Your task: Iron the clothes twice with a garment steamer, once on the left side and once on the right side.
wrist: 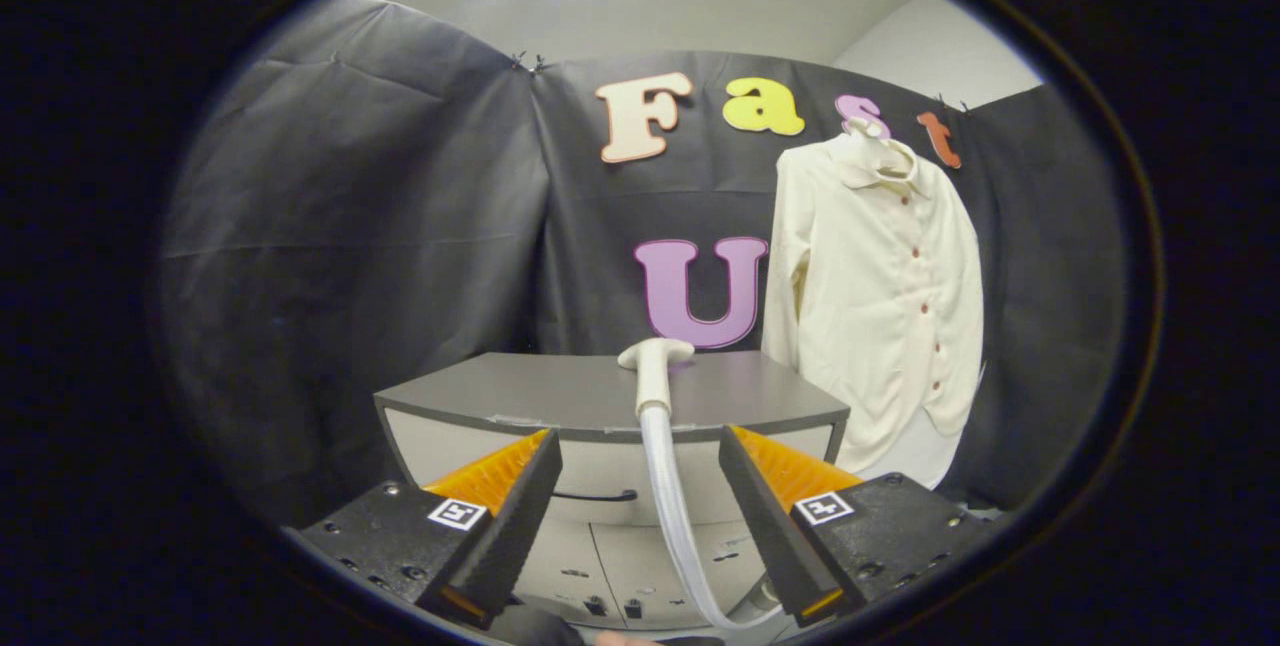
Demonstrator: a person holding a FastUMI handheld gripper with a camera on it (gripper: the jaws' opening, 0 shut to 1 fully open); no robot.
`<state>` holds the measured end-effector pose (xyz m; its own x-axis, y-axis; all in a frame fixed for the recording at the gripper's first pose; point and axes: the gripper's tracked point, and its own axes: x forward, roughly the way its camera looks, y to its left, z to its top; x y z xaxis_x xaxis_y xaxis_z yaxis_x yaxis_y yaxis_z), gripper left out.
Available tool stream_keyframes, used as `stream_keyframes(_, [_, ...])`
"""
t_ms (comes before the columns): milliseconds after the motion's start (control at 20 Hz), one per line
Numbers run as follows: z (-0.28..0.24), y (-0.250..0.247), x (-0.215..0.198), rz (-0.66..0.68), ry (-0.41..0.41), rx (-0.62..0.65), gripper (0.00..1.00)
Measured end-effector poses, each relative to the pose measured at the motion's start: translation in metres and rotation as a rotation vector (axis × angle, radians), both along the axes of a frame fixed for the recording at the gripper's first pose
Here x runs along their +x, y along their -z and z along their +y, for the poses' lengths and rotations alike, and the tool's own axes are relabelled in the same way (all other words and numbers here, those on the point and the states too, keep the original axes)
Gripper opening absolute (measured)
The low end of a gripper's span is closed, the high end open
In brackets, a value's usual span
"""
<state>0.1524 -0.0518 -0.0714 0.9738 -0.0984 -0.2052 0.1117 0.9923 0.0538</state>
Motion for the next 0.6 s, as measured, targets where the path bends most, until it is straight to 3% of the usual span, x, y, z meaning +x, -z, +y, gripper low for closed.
stream_keyframes(600, [-0.005,0.034,0.115,0.084,-0.034,-0.013,0.95])
